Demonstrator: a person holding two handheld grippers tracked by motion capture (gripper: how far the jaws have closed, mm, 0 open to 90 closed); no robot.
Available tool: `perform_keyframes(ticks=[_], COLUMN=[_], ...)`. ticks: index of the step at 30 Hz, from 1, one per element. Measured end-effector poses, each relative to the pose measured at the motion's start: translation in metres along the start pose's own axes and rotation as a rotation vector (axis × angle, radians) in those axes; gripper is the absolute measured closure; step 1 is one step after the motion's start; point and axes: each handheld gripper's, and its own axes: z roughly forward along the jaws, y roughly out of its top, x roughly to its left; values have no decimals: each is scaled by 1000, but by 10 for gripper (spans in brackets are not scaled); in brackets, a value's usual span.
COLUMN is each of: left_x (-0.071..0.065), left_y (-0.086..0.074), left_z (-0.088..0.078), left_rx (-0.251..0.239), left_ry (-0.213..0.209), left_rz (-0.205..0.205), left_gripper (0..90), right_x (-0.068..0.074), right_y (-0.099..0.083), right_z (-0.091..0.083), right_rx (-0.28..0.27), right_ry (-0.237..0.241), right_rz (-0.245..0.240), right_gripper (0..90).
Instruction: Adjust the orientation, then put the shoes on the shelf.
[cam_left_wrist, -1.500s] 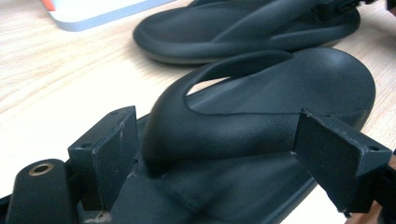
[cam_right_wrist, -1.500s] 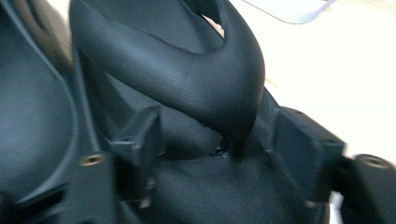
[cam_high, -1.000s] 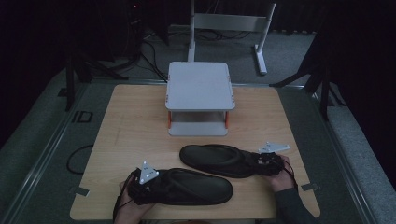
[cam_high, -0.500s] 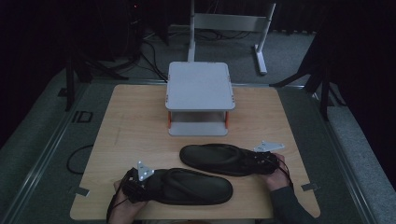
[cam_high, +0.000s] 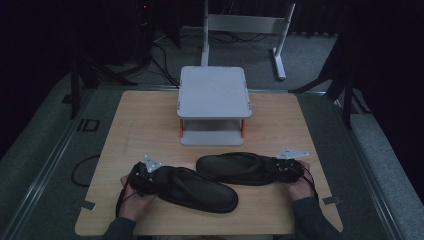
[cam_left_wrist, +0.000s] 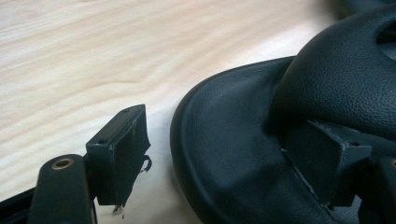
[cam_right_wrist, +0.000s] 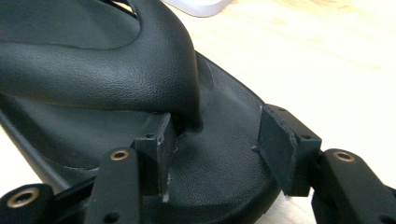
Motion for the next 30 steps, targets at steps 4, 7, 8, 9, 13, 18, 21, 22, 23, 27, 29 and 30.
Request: perform_keyframes(ticks=[4,7,8,9,13,18,21,22,23,27,29,30], left_x=[16,36,40,44,48,48,48,48,44,28,19,16], left_y=[2,8,10,13,17,12,8,8,8,17,22,24], left_z=[4,12,14,17,19,0,-18,-18,-30,-39,-36,-34], left_rx=[2,8,7,9,26,1,-47,-47,-91,-120,-121,-116], left_ry=[39,90,100,106,100,69,38,38,1,-27,-42,-44], left_rz=[-25,-81,-84,-103,-161,-201,-249,-249,-279,-268,-260,-250], left_gripper=[223,225,230,231,273,278,277,277,277,180,170,144], right_x=[-4,-10,-12,-14,-22,-14,-10,-10,-9,5,8,13], right_y=[0,1,1,2,4,8,8,8,9,22,26,32], right_z=[0,0,0,0,0,-10,-19,-19,-23,-34,-33,-28], right_rx=[1,14,17,21,39,72,64,64,42,-74,-86,-98], right_ry=[-18,-81,-102,-120,-173,-226,-245,-245,-238,-157,-142,-130], right_rz=[2,10,13,17,60,76,99,99,119,185,190,200], right_gripper=[470,460,458,455,448,409,394,394,384,319,315,296])
